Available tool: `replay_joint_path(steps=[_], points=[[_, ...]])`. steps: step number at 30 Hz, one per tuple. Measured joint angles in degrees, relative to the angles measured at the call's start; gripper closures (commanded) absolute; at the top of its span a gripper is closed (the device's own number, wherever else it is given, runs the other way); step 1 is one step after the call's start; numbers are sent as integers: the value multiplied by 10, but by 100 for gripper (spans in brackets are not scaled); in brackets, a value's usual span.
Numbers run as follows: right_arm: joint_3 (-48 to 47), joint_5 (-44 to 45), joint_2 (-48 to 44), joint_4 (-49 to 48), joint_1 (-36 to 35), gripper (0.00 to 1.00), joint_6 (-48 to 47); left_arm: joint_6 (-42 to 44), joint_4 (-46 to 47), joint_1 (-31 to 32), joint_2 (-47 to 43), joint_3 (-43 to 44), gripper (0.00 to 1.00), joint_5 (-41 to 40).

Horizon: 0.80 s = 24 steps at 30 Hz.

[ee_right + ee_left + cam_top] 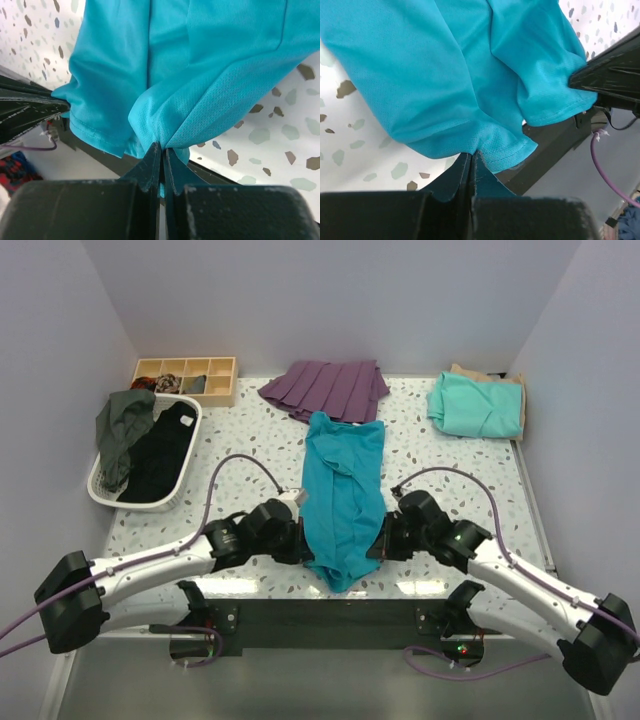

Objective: Fold and stack the t-shirts
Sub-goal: Grab the bottom of the folded rectangular tshirt with both arms, then fold the folded rectangular tshirt in 1/3 of the way

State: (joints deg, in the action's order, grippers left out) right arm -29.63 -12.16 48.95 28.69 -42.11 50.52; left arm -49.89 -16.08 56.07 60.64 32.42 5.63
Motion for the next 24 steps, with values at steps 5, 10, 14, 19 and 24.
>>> replay_joint_path(steps=[5, 10, 14, 19, 24], points=[[-76, 44, 56, 35, 1, 100, -46, 14, -23, -22, 43, 42, 100, -21], [-149, 84, 128, 47, 18, 100, -93, 43, -28, -83, 75, 83, 100, -31], [-192, 97, 185, 47, 44, 100, -126, 77, -25, -124, 129, 141, 100, -34], [-249, 102, 262, 52, 76, 100, -164, 112, -7, -144, 207, 197, 100, -33], [-286, 102, 320, 56, 110, 100, -191, 134, 2, -169, 267, 222, 100, -22]])
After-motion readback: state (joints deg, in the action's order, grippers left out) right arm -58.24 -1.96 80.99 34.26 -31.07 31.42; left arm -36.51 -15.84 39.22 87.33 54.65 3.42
